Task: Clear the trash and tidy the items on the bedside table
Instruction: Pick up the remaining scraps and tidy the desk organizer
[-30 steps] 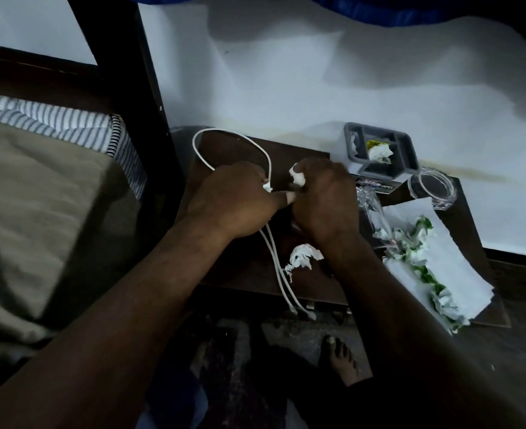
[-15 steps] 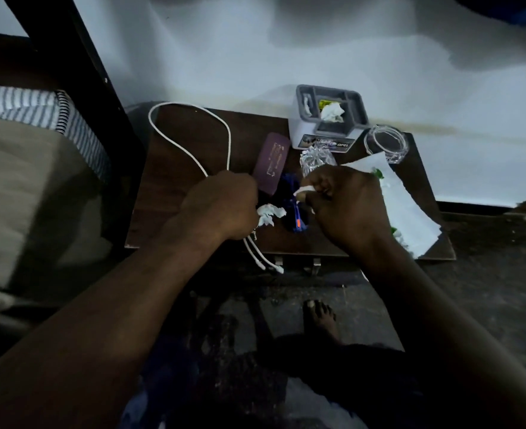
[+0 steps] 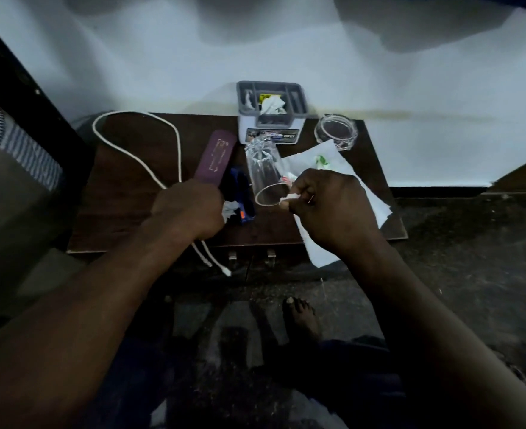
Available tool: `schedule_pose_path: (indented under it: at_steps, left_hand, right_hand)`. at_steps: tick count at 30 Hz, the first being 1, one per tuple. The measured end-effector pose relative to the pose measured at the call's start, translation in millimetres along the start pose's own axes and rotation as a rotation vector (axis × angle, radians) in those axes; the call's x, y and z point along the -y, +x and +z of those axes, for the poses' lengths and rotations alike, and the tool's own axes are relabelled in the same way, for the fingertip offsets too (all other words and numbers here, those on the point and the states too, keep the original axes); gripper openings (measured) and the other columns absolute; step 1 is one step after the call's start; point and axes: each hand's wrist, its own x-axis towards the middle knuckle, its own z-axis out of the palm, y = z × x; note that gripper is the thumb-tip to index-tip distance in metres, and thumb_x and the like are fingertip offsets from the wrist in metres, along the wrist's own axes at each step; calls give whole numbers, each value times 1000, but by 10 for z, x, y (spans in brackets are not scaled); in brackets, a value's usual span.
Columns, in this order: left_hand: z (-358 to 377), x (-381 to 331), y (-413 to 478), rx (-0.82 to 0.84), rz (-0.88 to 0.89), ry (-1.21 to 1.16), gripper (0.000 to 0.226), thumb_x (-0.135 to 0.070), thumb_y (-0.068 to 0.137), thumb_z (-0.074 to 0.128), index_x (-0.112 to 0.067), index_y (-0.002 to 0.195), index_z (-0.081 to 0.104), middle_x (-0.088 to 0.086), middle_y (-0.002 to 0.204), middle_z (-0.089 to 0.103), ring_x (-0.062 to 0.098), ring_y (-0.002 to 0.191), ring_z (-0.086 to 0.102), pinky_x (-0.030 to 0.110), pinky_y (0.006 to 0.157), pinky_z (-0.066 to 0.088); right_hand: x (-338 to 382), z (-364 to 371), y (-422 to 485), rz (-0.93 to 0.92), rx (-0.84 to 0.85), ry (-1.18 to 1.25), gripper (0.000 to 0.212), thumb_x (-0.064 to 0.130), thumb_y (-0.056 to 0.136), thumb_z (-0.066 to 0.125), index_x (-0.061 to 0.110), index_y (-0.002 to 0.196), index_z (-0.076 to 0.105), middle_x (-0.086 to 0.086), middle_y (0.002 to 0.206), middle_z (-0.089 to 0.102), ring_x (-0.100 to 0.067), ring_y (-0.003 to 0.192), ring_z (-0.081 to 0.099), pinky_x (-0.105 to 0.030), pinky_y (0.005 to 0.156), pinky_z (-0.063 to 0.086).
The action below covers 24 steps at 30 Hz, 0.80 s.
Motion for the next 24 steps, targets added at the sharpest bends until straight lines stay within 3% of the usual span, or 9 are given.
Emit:
schedule_pose_path:
  at_steps: [4, 8, 14, 18, 20, 24]
  left_hand:
    - [-79, -98, 89, 21, -8, 28, 37, -43, 81, 74, -23, 111, 68, 11, 120, 67, 33, 104, 68, 36, 78, 53]
    - [-87, -164, 122, 6, -21, 25, 47, -48, 70, 85, -31, 107, 62, 7, 115, 66, 32, 100, 66, 35, 73, 51]
    - [-12, -210, 102, -8, 21, 22, 28, -50, 80, 77, -29, 96, 69, 7, 114, 67, 33, 101, 67, 42, 82, 58]
    - [4, -156, 105, -11, 43, 45, 27, -47, 86, 71, -27, 105, 70, 10, 118, 67, 35, 104, 67, 44, 85, 58]
    - [1, -127, 108, -21, 40, 40, 29, -43, 85, 67, -24, 108, 69, 12, 117, 67, 37, 103, 67, 42, 83, 58]
    - [-78, -52, 113, -77, 9, -95, 29, -48, 74, 70, -26, 90, 61, 14, 105, 69, 37, 92, 67, 35, 70, 50]
  right_hand:
    - [-230, -129, -12, 48, -17, 20, 17, 34, 80, 86, 25, 82, 71, 3, 82, 74, -20, 79, 69, -36, 70, 54]
    - [-404, -285, 6, 108, -80, 3, 20, 29, 76, 87, 24, 77, 68, 2, 88, 69, -16, 77, 65, -30, 68, 46]
    - [-480, -375, 37, 238, -150, 96, 14, 10, 78, 73, 20, 78, 63, 4, 72, 69, -17, 70, 70, -35, 72, 55]
    - [-429, -403, 31, 239, -111, 156, 26, 6, 80, 67, 29, 91, 71, 5, 80, 71, -21, 74, 74, -41, 76, 60]
    - [-385, -400, 33, 230, -85, 125, 30, 3, 81, 63, 32, 81, 72, 9, 83, 71, -18, 76, 74, -37, 74, 59]
    - [-314, -354, 59, 272, -15, 101, 29, 2, 79, 60, 28, 75, 73, 0, 86, 77, -21, 76, 73, -37, 75, 59]
